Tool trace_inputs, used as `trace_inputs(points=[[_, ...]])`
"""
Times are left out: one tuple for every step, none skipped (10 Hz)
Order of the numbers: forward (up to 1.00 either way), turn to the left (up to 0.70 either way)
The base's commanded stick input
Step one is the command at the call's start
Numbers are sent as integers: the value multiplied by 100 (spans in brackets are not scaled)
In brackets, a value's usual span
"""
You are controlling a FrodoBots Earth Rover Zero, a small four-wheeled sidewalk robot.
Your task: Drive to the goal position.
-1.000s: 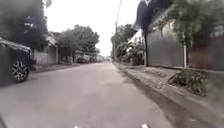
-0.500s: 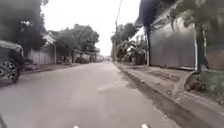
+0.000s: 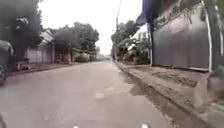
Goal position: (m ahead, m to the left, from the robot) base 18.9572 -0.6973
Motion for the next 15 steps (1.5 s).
trace_inputs(points=[[100, -2], [100, -2], [100, -2], [100, -2], [100, -2], [100, -2], [100, -2], [100, -2], [100, -2], [100, -2], [100, -2], [100, -2], [100, -2], [100, -6], [100, -10]])
